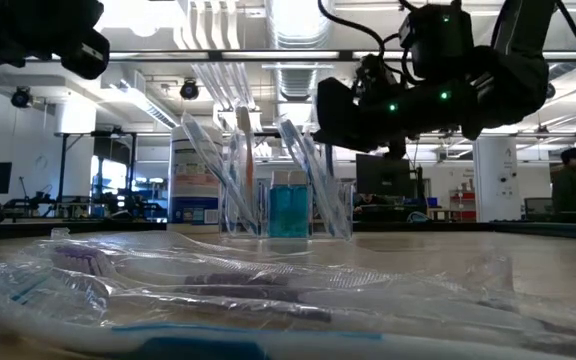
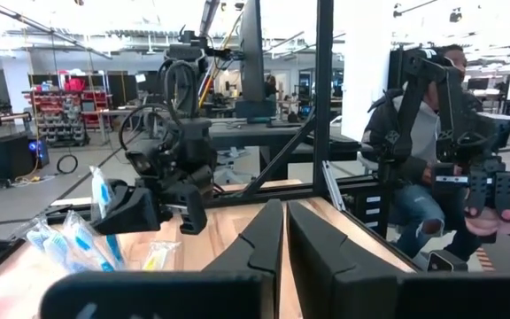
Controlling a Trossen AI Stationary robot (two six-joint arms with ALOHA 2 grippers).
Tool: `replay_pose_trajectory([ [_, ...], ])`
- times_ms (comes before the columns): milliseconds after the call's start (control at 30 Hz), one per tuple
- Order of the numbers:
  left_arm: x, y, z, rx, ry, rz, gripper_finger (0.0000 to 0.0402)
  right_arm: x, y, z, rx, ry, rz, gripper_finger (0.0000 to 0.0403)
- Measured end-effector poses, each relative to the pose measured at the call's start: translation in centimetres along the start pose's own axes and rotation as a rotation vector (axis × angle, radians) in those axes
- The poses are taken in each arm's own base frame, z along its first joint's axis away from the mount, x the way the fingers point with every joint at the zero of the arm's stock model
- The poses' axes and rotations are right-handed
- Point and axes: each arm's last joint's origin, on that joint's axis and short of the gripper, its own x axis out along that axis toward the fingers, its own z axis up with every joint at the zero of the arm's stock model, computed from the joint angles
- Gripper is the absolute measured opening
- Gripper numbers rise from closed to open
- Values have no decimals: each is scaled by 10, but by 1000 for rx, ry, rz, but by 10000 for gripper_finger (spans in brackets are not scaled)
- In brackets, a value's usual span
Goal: Pick & Place toothbrushing station
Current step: Put the blue toothbrush in the transparent organizer
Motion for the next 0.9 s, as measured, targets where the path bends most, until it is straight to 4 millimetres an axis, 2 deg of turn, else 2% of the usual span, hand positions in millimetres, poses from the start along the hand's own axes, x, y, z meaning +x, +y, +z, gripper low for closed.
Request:
replay_pose_trajectory([
  [300,0,0,0,0,0,0,25,3,-2,-18,11,40,-35,13],
  [567,0,0,0,0,1,-1,26,4,-2,-25,5,46,-38,16],
  [800,0,0,0,2,1,-1,26,3,-4,-30,-28,79,-49,46],
  [900,0,0,0,1,1,-1,26,2,-3,-19,-6,46,-49,70],
])
